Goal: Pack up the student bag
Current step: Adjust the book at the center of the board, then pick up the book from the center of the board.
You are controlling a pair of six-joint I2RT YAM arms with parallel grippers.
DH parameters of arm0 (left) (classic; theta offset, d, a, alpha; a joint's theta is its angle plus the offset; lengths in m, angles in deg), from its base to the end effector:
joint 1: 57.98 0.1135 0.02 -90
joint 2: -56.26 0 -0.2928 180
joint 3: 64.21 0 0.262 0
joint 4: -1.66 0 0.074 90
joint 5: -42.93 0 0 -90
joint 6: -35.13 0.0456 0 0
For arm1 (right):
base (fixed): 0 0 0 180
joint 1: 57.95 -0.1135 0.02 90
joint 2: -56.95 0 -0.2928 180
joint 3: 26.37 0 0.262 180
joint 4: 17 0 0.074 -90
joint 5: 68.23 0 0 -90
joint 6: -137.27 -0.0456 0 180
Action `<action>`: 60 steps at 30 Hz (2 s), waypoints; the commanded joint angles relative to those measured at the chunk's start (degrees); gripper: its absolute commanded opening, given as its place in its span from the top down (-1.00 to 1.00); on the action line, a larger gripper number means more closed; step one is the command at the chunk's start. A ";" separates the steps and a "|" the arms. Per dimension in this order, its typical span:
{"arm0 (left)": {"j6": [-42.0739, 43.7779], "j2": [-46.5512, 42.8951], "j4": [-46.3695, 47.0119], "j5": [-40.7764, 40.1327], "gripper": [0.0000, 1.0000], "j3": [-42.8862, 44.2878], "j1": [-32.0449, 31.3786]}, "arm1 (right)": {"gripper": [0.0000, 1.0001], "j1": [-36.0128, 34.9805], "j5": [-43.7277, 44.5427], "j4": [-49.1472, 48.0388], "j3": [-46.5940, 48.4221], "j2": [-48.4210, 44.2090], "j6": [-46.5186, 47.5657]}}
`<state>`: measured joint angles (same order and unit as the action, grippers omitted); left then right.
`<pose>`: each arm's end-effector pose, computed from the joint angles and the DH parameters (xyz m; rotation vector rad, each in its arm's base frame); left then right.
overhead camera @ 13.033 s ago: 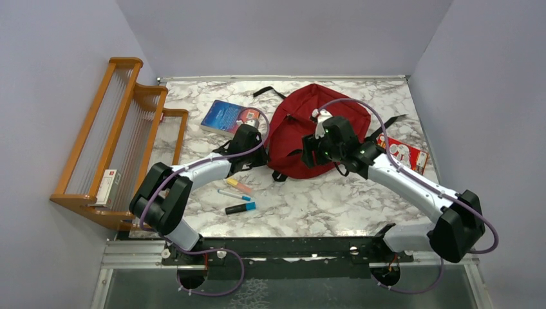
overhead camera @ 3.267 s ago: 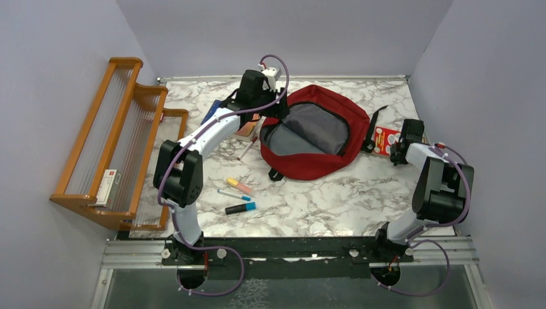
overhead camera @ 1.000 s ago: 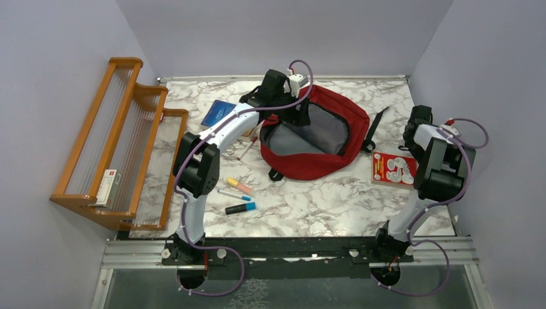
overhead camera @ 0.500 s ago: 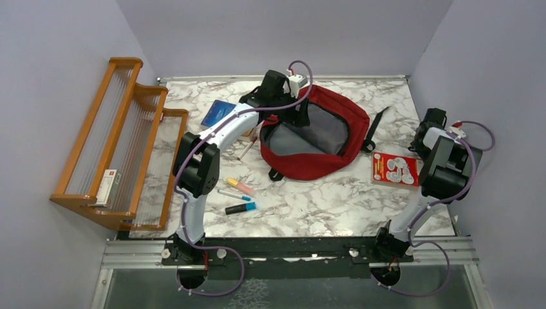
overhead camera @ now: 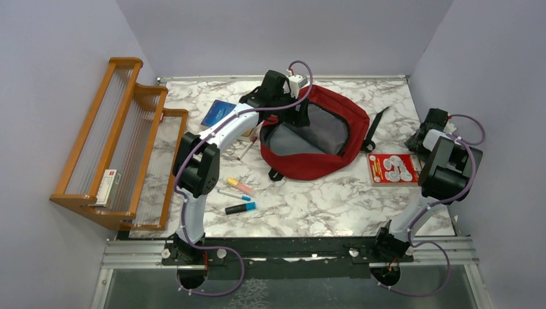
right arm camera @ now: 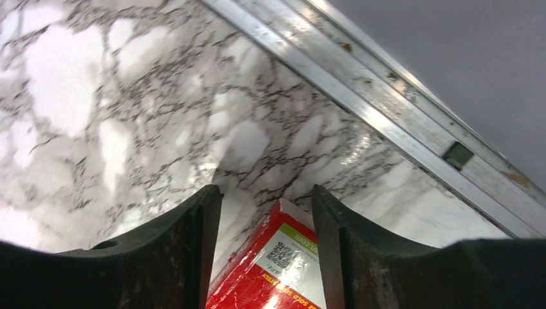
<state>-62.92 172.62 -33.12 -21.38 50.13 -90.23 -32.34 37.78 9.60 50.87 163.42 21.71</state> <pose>0.4157 -0.2857 0.2977 0.7285 2.1629 -0.8766 0.3533 -0.1833 0.1689 1.1884 2.2295 -0.3553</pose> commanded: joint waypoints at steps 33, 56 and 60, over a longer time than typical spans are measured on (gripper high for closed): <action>-9.41 -14.20 7.02 -0.67 -0.52 -14.32 -0.98 | 0.07 -11.41 -40.62 -0.16 -16.45 -17.16 12.76; -21.47 -1.28 15.84 -5.82 -0.54 -8.68 -17.51 | -0.51 -10.89 -1.16 16.72 -21.12 -27.58 -19.22; -22.96 0.18 16.79 -6.96 -0.54 -9.43 -19.11 | -0.60 -10.67 -1.49 16.43 -22.98 -25.48 -19.32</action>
<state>-83.40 171.44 -19.08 -26.07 39.55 -107.50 -43.58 34.22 24.38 30.07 135.93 3.46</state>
